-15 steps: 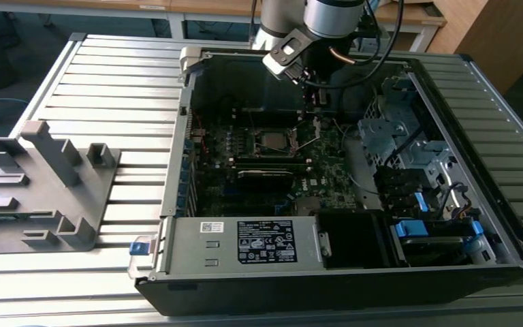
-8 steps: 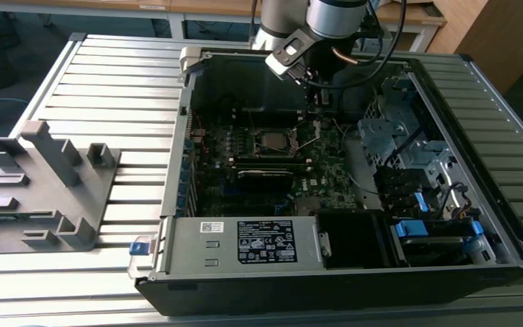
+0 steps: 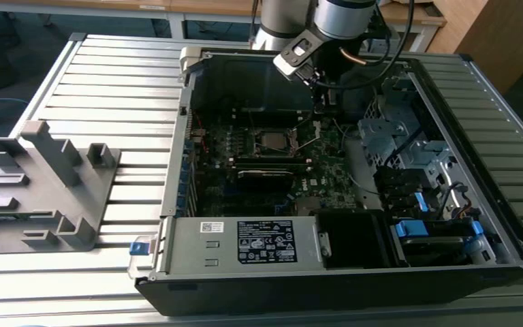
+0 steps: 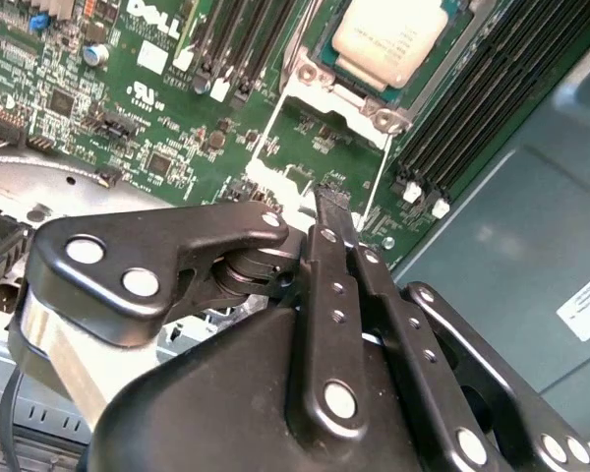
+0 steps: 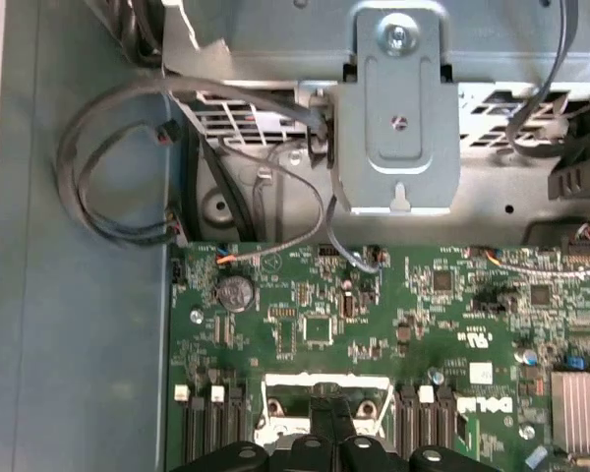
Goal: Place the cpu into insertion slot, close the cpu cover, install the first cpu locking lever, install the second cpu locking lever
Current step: 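Close the cpu cover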
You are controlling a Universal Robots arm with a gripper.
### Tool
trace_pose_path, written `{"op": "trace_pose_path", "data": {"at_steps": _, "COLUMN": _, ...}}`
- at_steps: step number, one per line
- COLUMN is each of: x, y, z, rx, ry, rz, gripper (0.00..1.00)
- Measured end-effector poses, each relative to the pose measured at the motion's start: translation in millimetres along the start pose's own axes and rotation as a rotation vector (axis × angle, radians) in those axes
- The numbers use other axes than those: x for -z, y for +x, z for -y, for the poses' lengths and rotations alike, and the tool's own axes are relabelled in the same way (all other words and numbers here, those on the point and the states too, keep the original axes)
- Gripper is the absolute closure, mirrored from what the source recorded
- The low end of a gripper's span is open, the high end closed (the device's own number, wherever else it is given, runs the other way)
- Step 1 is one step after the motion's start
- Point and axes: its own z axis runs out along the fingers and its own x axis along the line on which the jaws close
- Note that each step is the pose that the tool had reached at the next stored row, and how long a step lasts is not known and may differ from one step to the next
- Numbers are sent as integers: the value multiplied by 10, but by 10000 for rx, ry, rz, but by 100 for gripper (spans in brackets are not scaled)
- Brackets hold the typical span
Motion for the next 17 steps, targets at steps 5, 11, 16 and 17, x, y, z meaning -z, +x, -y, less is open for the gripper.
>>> {"op": "trace_pose_path", "data": {"at_steps": 5, "x": -5, "y": 1, "z": -68, "rx": -1, "ry": 0, "rz": 0, "gripper": 89}}
{"op": "trace_pose_path", "data": {"at_steps": 11, "x": -17, "y": 2, "z": -160, "rx": -1, "ry": 0, "rz": 1, "gripper": 89}}
{"op": "trace_pose_path", "data": {"at_steps": 16, "x": -51, "y": 4, "z": -209, "rx": 0, "ry": 0, "rz": 1, "gripper": 89}}
{"op": "trace_pose_path", "data": {"at_steps": 17, "x": -63, "y": 5, "z": -217, "rx": 0, "ry": 1, "rz": 0, "gripper": 89}}
